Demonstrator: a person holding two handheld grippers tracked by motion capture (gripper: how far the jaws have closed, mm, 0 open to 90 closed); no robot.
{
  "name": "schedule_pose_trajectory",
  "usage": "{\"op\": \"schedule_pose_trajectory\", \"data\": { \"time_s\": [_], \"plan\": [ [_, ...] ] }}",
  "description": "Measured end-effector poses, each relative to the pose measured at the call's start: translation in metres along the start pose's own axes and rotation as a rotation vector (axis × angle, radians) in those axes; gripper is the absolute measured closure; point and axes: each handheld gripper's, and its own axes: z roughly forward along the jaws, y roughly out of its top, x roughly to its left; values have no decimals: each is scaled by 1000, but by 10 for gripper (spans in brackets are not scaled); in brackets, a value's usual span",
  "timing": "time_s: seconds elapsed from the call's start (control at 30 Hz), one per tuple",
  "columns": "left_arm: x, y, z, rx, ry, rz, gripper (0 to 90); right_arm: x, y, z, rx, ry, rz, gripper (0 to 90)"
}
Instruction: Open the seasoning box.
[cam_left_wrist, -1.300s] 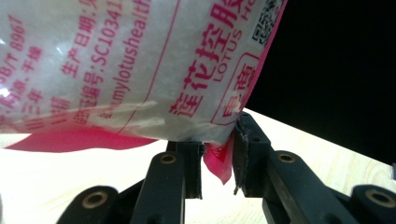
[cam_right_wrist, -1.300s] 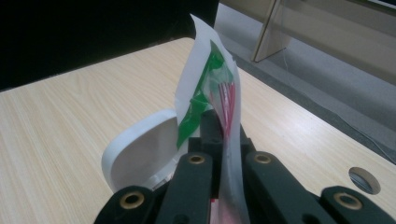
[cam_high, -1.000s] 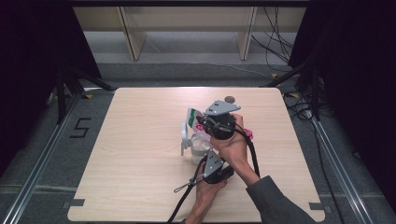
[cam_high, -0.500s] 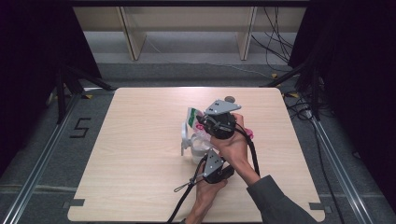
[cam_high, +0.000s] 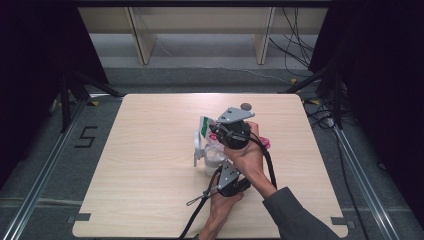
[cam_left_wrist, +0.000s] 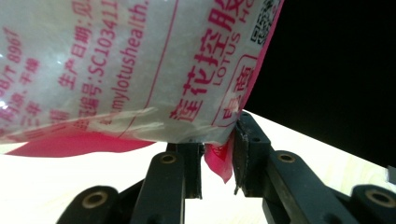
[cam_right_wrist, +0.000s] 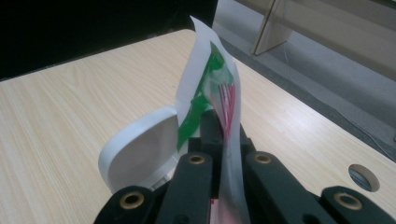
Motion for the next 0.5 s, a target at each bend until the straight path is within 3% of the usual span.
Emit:
{"op": "schedule_pose_trajectory", "data": {
  "time_s": [0.07, 0.13, 0.27, 0.4, 0.5],
  "plan": [
    [-1, 0, 0, 5, 1, 4, 742, -2, 1, 0, -21, -3, -13, 900],
    [0, 0, 0, 15, -3, 8, 742, -1, 0, 1, 0, -7, -10, 900],
    [0, 1, -1, 20, 11, 8, 742, -2, 0, 0, -22, -2, -7, 900],
    [0, 1, 0, 5, 8, 6, 742, -1, 0, 1, -9, 2, -6, 900],
    [0, 1, -1, 25, 12, 13, 742, -3, 0, 1, -16, 1, -7, 900]
  ]
}}
